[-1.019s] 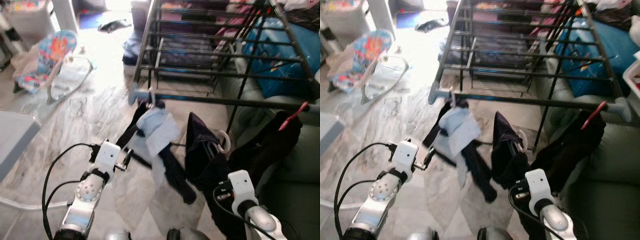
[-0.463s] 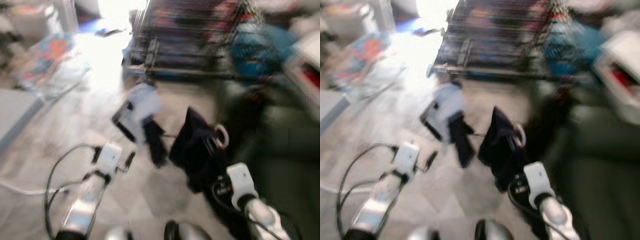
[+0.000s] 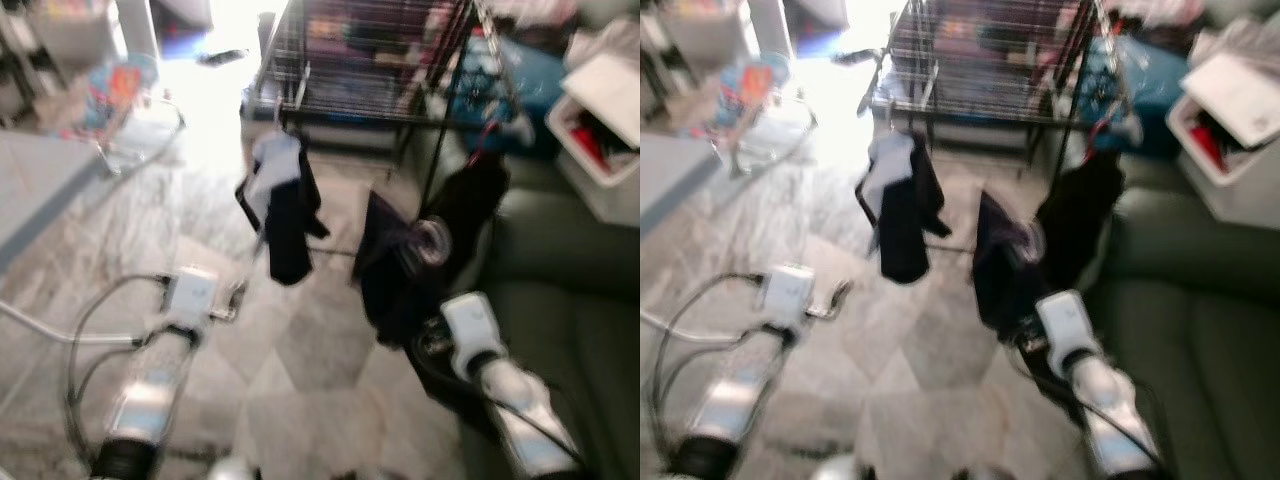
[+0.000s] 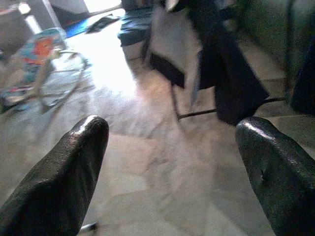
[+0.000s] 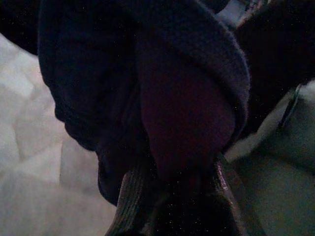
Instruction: Hang hanger
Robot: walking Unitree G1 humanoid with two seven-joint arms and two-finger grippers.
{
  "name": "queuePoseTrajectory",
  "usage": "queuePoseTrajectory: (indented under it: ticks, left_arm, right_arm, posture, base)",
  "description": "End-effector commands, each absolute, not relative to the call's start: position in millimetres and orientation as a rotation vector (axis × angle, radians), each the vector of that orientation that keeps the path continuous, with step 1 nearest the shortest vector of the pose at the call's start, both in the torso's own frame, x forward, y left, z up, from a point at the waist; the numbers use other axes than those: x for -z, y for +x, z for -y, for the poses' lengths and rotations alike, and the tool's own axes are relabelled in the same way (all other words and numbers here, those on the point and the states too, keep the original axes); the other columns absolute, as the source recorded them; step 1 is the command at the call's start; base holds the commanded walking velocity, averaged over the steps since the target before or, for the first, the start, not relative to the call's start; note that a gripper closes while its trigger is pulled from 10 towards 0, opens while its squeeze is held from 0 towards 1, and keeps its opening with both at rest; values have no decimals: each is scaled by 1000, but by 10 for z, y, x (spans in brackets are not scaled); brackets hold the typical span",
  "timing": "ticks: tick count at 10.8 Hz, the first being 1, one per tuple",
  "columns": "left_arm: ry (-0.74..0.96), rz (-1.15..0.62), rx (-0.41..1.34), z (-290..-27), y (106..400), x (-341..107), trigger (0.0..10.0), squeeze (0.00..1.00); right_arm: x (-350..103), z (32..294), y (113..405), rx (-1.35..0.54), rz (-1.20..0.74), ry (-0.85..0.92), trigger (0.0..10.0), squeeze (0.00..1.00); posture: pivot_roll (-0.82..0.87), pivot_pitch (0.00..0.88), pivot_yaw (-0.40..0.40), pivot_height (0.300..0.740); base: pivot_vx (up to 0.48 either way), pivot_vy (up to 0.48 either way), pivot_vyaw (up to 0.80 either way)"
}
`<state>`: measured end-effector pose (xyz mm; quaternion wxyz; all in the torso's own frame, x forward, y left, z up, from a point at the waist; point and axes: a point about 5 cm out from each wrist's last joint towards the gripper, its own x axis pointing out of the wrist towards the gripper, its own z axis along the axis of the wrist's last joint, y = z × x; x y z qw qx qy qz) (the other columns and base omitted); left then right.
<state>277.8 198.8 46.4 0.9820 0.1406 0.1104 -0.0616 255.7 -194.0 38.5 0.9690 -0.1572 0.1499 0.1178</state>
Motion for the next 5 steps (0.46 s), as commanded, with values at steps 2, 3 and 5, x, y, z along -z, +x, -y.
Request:
queuePoseTrajectory:
  ticks: [2,3,5]
  left_arm:
    - [287,-200,123,-1976,2886,-507,10000,0]
    - [290,-197,116,-2003,2919,-511,10000,0]
    - [311,-180,102,-2056,2953,-535,10000,0]
  right_arm:
    - [-518,1873,2710,-189,-219,-256,10000,0]
    - [-521,1862,2747,-168,-198,-268,10000,0]
    - [-534,1915,2786,-116,-195,-182,10000,0]
  posture:
    - [-22,0,-37,740]
    - [-23,0,-36,740]
    - [-18,0,-32,740]
  base:
    - [-272,0,0]
    - [-277,0,0]
    - [0,0,0]
